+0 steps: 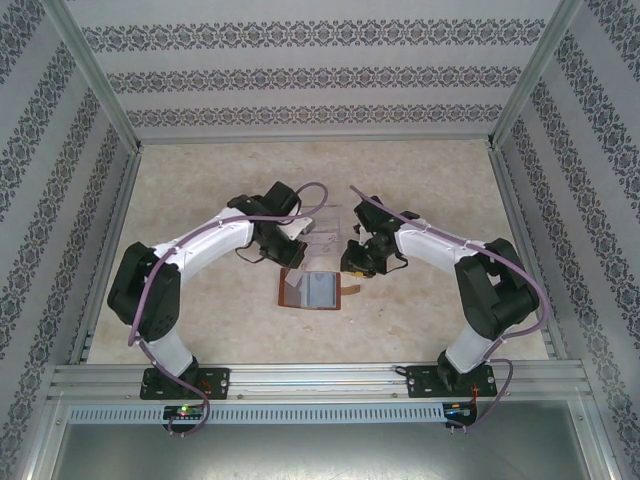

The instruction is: Take the credit cards out of the card holder

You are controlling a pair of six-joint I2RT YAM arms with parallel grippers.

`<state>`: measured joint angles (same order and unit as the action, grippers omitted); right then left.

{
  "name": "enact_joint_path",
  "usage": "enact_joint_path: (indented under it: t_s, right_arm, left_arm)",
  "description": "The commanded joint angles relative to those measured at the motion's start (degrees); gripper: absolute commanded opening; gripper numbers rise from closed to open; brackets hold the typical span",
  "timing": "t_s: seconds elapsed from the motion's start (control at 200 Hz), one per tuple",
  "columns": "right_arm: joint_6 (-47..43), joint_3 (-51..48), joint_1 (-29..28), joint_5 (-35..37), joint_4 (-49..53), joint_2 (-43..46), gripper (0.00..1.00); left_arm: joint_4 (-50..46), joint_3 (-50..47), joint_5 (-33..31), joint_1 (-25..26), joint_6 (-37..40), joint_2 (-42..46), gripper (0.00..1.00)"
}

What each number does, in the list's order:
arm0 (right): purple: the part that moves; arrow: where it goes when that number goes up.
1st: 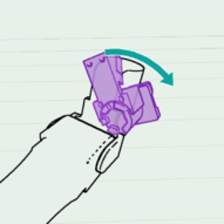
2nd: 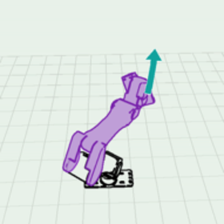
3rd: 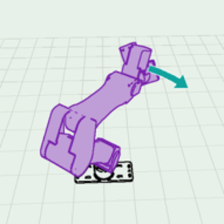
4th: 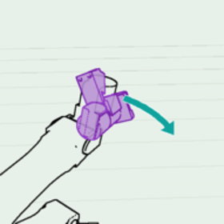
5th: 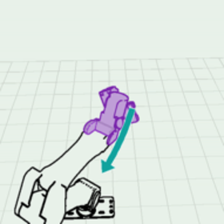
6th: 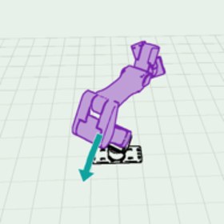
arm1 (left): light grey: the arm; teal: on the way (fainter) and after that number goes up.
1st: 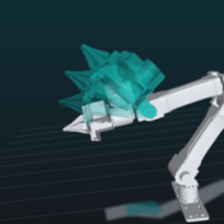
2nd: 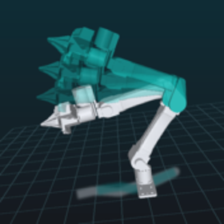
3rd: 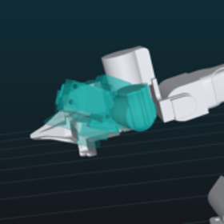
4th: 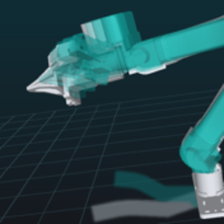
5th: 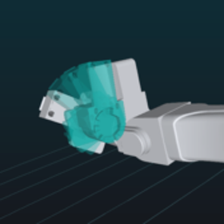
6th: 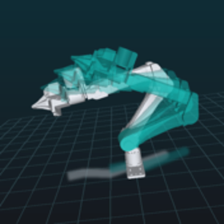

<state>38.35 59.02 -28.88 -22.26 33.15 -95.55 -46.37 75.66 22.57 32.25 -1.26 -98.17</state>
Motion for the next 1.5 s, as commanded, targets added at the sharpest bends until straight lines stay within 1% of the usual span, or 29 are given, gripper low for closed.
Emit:
enact_joint_path:
  t_s: [0.0,0.08,0.22,0.3,0.445,0.595,0.824,0.944,1.494]
  right_arm:
    - [-1.6,-0.8,0.8,1.6,2.2,2.3,0.28]
    - [-1.6,-0.9,1.2,1.7,2.3,2.6,0.28]
    - [-1.8,-0.8,1.4,2.5,3.5,3.9,0.28]
    - [-1.9,-0.9,1.6,3.2,4.2,5.0,0.28]
    - [-1.5,-2.0,2.0,3.9,4.5,7.2,0.28]
    - [-1.0,-3.3,2.3,4.1,4.4,8.7,0.28]
    - [-0.6,-4.2,2.4,4.2,4.4,9.8,0.29]
    - [-0.4,-4.6,2.5,4.2,4.4,10.2,0.28]
    - [0.2,-7.3,2.9,4.8,3.8,11.8,0.29]
  left_arm:
    - [-3.5,4.2,1.9,0.4,12.8,-2.4,0.00]
    - [-5.3,8.1,1.1,0.4,18.1,-4.9,0.00]
    - [-9.0,16.4,-4.3,0.5,24.8,-10.1,0.00]
    - [-11.2,21.3,-6.1,0.4,28.2,-13.3,0.00]
    - [-15.3,28.2,-6.0,0.4,36.2,-17.5,0.00]
    - [-16.4,32.5,-7.3,0.5,41.6,-20.4,0.00]
    - [-22.8,43.9,-6.5,0.5,45.3,-27.0,0.00]
    - [-25.9,47.4,-6.1,0.4,46.8,-29.5,0.00]
    - [-27.8,49.2,-4.4,0.5,48.9,-35.1,0.00]
